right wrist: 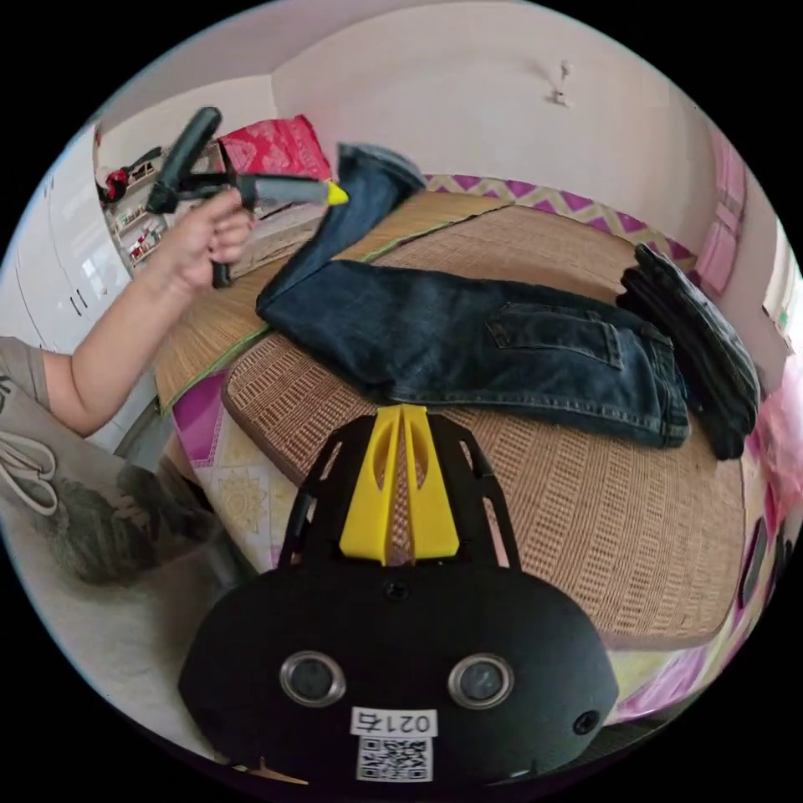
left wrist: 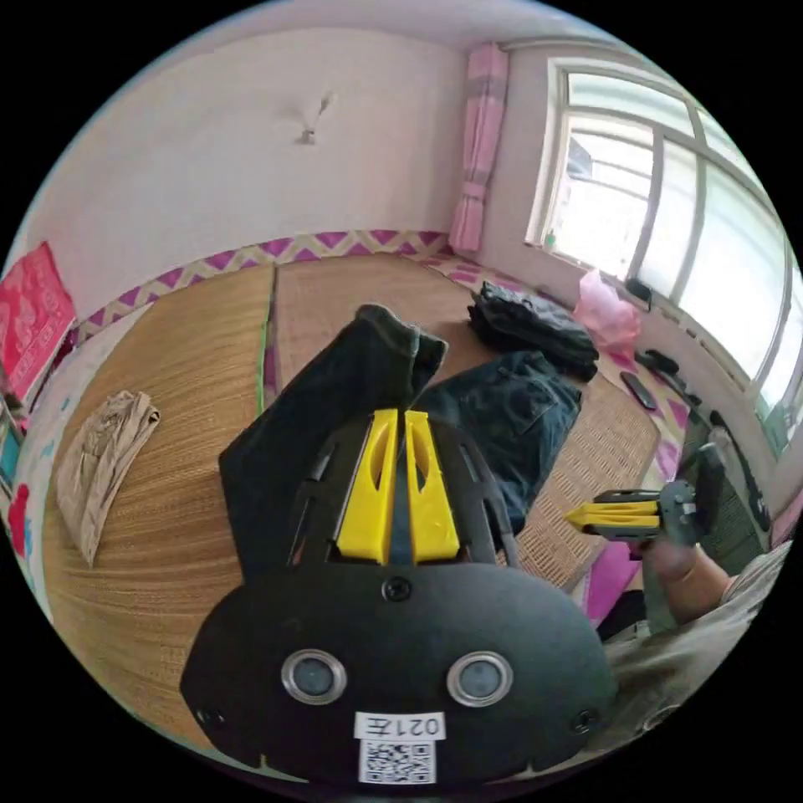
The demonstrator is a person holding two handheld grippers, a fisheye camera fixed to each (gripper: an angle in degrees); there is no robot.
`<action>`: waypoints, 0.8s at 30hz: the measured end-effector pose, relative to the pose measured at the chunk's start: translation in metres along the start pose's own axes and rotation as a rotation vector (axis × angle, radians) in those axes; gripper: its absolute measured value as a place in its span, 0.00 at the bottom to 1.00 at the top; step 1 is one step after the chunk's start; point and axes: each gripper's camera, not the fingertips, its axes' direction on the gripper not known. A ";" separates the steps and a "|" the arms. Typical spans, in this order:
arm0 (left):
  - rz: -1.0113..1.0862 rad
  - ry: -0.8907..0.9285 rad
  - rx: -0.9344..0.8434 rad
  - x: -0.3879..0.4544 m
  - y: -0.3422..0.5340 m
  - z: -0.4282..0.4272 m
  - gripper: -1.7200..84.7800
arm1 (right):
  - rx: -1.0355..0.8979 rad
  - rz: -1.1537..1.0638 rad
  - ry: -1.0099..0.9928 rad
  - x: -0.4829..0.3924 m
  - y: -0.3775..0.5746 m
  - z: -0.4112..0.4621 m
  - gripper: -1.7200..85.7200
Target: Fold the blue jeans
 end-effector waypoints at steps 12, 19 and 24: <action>0.188 -0.130 -0.120 0.138 -0.019 0.094 0.01 | 0.009 0.067 0.045 0.051 0.098 -0.059 0.01; 0.150 -0.088 -0.213 0.134 0.000 0.139 0.01 | -0.005 0.022 0.290 0.050 0.111 -0.069 0.01; 0.162 -0.054 -0.188 0.121 0.007 0.136 0.02 | 0.052 0.051 0.306 0.075 0.113 -0.089 0.01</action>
